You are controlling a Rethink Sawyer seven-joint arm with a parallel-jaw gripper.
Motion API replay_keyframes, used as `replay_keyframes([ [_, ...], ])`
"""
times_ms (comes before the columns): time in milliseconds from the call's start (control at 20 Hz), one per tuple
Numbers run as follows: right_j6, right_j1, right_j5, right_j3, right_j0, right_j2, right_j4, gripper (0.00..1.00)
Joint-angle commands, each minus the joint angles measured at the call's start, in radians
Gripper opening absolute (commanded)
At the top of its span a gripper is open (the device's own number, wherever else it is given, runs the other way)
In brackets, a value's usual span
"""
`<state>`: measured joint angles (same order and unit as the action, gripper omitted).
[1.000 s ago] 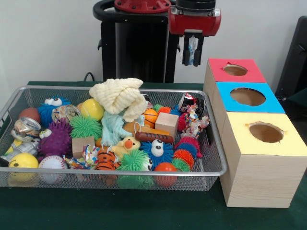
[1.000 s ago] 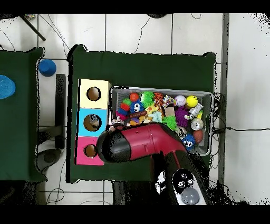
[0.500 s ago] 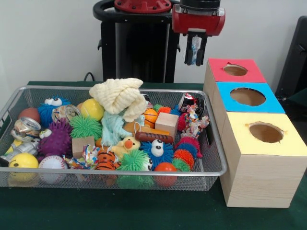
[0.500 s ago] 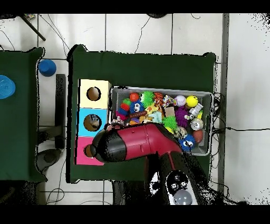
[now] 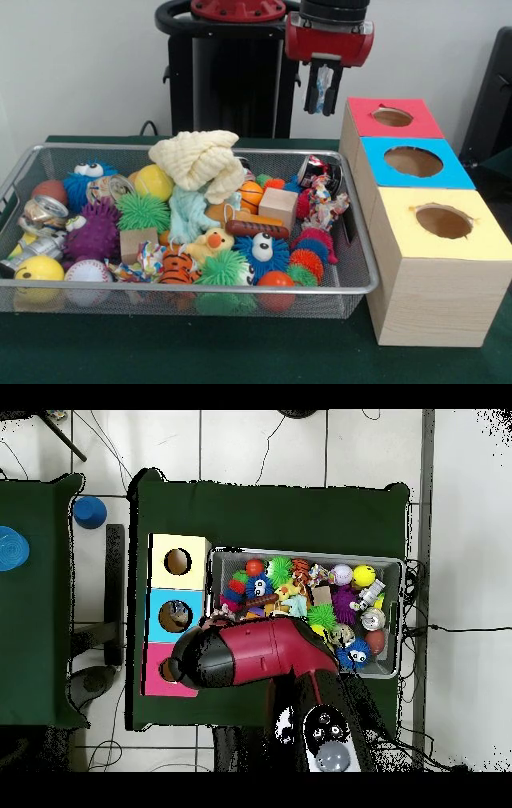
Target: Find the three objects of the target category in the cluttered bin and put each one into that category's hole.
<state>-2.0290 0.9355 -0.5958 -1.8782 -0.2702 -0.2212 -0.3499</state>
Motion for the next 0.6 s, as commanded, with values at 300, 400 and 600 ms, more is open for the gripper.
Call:
replay_keyframes([
  [300, -0.229, -0.074, 0.084, 0.061, 0.066, 0.083, 0.068, 0.0],
  [400, -0.228, -0.079, 0.09, 0.064, 0.075, 0.092, 0.078, 0.0],
  [600, -0.226, -0.093, 0.102, 0.073, 0.095, 0.113, 0.096, 0.0],
])
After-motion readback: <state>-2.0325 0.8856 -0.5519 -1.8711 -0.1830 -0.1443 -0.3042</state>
